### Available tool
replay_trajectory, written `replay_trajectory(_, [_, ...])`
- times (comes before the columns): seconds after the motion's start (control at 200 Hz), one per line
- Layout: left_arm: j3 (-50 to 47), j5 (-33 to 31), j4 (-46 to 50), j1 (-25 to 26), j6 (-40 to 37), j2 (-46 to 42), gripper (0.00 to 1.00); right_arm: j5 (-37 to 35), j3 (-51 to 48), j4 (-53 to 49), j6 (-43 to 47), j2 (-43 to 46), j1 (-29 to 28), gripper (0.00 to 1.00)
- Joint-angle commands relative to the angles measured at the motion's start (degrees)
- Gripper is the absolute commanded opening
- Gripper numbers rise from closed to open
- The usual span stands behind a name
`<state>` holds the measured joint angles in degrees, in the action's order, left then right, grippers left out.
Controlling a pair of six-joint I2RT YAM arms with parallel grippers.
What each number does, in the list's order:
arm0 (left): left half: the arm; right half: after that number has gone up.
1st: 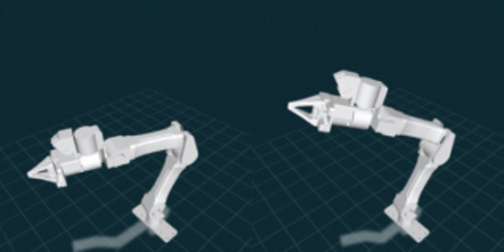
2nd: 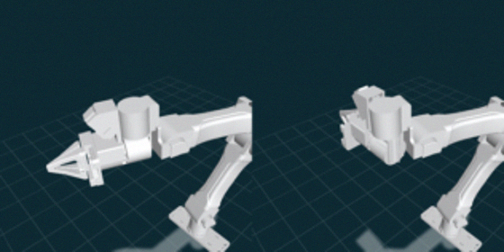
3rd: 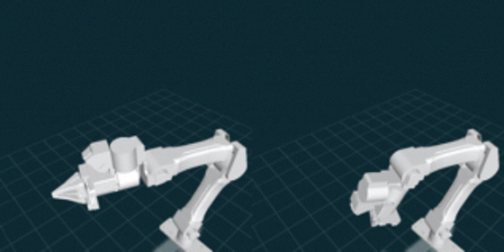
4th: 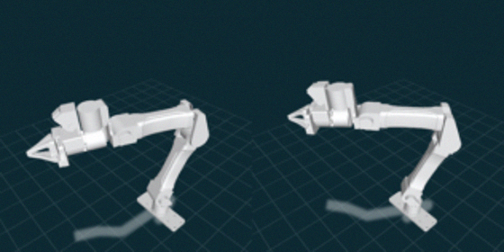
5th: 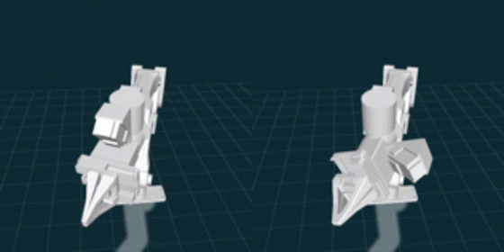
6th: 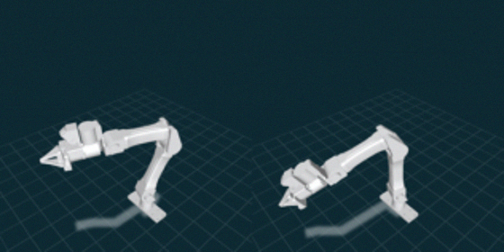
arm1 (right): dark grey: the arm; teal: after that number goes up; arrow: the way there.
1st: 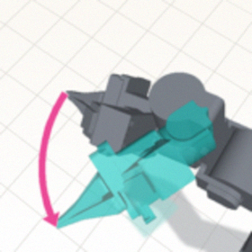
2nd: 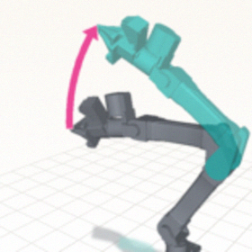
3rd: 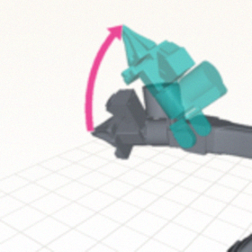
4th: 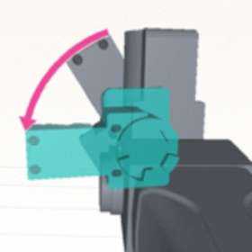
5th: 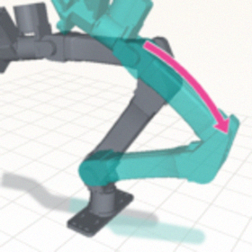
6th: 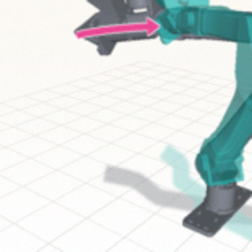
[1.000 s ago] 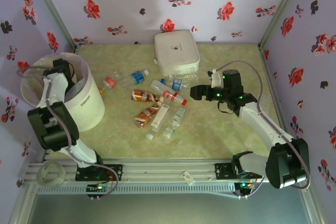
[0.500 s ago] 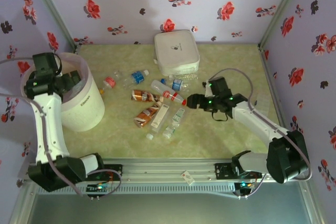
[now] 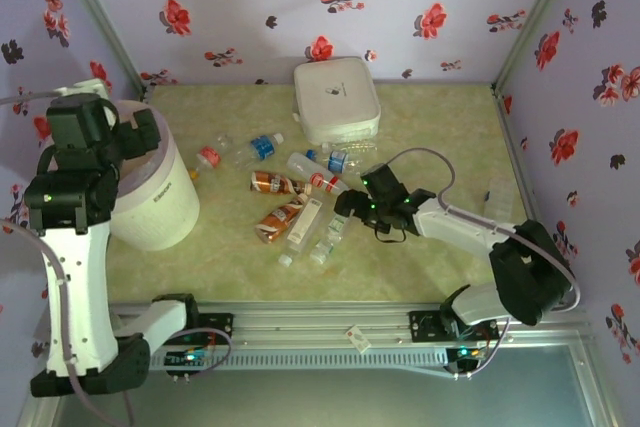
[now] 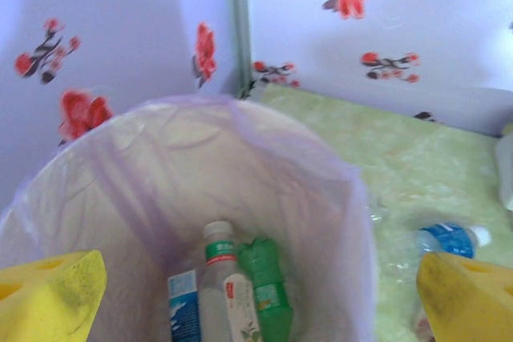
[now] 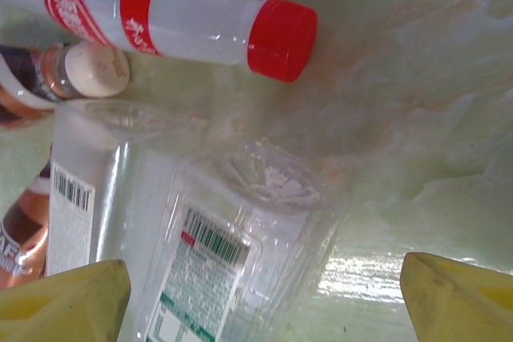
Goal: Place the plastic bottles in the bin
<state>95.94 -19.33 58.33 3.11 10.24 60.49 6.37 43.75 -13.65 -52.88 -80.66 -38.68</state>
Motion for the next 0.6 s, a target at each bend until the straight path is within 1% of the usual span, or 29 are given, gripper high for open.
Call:
replay_trajectory(0.0, [1.8, -6.5, 0.3, 4.7, -0.4, 1.8, 1.00, -4.2, 0.3, 2.5, -4.9, -2.1, -0.8, 0.87])
replay_trajectory(0.14, [5.3, -8.9, 1.1, 11.9, -1.5, 5.3, 1.00, -4.9, 0.0, 4.7, -6.2, -3.9, -1.6, 0.85])
replay_trajectory(0.24, [5.9, -11.0, 0.0, 18.7, -2.2, 6.5, 1.00, -5.0, -0.1, 5.4, -6.5, -5.1, -1.6, 0.85])
replay_trajectory(0.295, [5.8, -12.7, -0.5, 21.1, -3.1, 7.3, 1.00, -4.9, -0.1, 5.8, -6.5, -5.6, -1.6, 0.86])
replay_trajectory(0.475, [3.7, -13.5, -1.4, 23.3, -3.6, 8.6, 1.00, -5.3, 0.8, 5.8, -5.7, -7.2, -1.6, 0.93])
replay_trajectory(0.595, [1.5, -13.3, -2.7, 24.2, -2.7, 8.0, 1.00, -5.4, 1.3, 6.7, -5.6, -8.5, -1.6, 0.93])
